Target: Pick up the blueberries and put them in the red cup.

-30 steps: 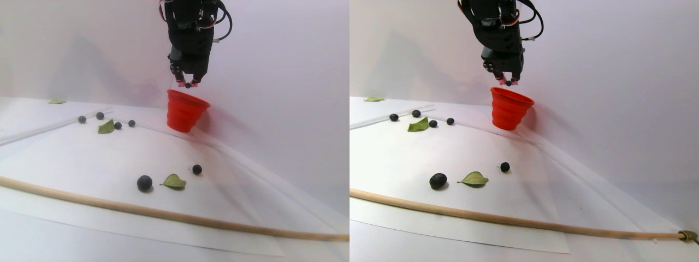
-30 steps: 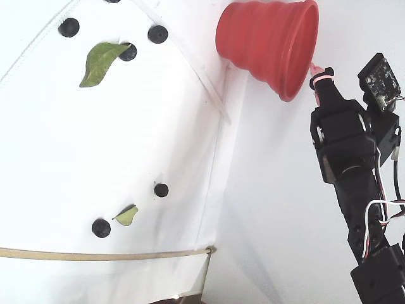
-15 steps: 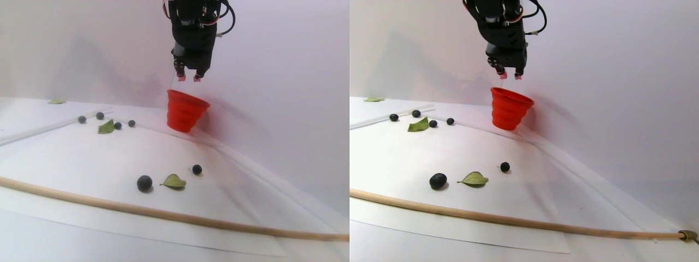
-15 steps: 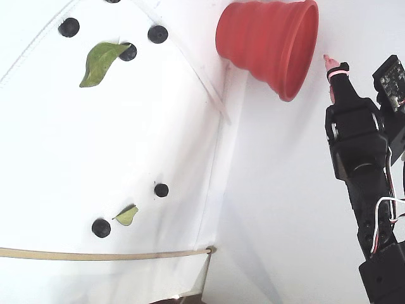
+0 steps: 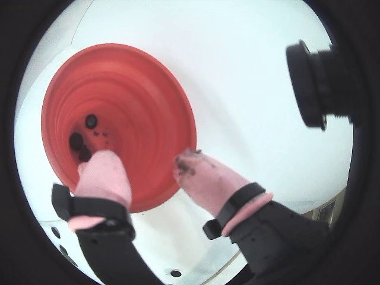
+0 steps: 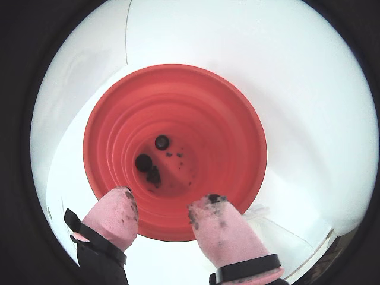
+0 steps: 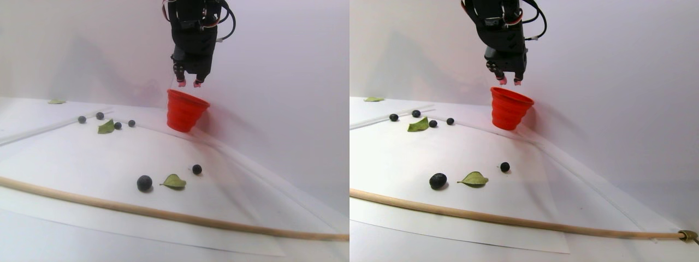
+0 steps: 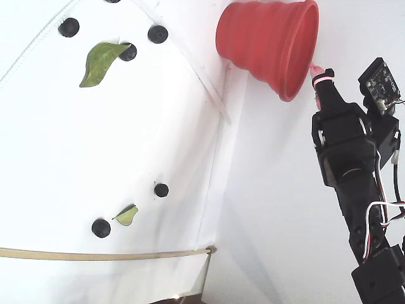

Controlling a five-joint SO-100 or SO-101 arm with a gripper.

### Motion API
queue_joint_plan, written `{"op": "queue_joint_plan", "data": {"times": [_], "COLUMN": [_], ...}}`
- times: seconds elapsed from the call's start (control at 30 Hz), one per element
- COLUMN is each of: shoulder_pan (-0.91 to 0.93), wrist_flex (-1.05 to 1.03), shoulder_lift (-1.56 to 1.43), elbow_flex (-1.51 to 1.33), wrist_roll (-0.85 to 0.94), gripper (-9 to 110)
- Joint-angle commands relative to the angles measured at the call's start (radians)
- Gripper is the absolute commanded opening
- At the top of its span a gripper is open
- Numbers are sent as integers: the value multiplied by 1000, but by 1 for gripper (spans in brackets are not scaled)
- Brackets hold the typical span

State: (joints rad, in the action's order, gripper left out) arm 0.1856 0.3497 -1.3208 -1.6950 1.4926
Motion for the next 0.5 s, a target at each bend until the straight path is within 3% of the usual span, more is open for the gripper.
{"op": "queue_joint_plan", "data": {"times": [0.0, 0.47], "shoulder_pan": [52, 52], "wrist_flex": [2, -26], "shoulder_lift": [-189, -295], "elbow_flex": [-14, -135], "wrist_roll": [-12, -72], "gripper": [16, 16]}}
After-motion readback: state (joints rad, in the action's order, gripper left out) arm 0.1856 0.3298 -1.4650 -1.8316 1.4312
